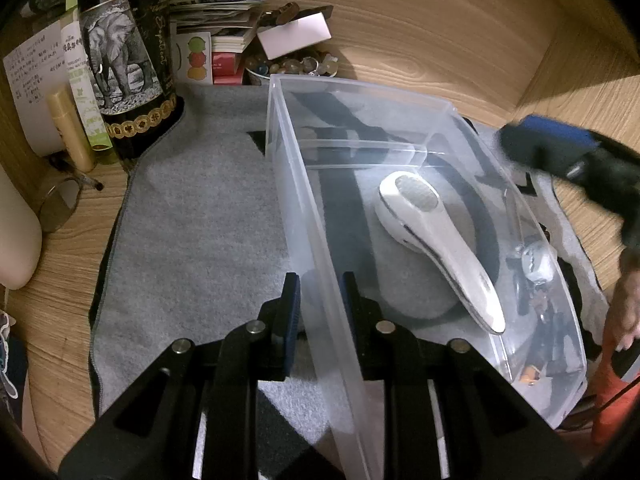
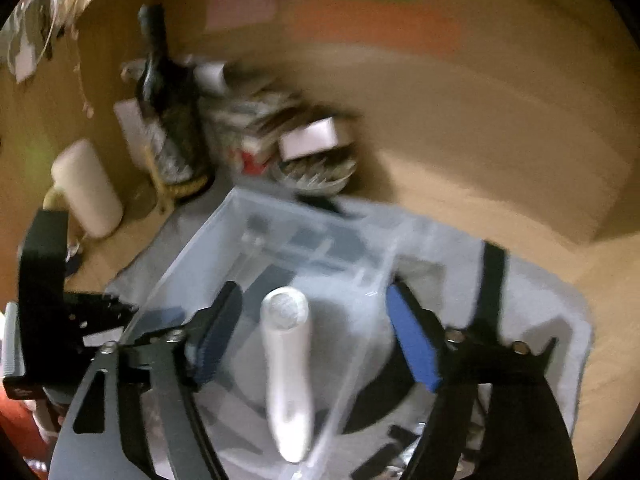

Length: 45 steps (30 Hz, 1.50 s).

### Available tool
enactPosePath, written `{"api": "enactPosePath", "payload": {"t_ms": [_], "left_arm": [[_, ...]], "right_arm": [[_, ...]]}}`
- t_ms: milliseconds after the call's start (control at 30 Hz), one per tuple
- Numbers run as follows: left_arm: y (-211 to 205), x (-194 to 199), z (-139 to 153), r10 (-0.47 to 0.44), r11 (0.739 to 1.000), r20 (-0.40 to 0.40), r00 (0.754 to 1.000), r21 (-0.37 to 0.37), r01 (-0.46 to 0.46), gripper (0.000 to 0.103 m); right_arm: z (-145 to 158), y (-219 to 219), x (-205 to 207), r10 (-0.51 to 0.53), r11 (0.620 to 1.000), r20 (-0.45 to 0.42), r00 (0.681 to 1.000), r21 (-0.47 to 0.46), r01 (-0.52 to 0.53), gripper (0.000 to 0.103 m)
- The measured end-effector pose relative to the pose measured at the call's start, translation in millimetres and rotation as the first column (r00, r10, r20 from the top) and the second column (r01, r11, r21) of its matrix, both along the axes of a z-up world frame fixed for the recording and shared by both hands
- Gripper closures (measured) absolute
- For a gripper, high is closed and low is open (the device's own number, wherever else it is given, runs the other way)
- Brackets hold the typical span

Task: Organize rigid objects
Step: 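Lift the white device with the right tool and lower it into the box, then grasp the white plug adapter with the right tool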

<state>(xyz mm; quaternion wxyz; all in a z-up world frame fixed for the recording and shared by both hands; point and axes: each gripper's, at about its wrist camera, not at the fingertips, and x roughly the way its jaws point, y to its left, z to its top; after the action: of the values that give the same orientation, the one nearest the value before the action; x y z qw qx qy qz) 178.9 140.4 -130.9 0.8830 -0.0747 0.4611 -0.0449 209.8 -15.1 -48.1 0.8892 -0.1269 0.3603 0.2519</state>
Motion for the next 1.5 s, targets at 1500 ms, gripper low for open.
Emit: {"api": "enactPosePath", "payload": {"t_ms": [1500], "left_arm": [[0.6,0.3,-1.1,-0.003,1.000,0.000,1.000,0.012,0.003,0.082]], "right_arm": [[-93.5,-124.0,-18.1,-0.266,0.958,-0.248,0.931,0.035,0.283,0.051]]}}
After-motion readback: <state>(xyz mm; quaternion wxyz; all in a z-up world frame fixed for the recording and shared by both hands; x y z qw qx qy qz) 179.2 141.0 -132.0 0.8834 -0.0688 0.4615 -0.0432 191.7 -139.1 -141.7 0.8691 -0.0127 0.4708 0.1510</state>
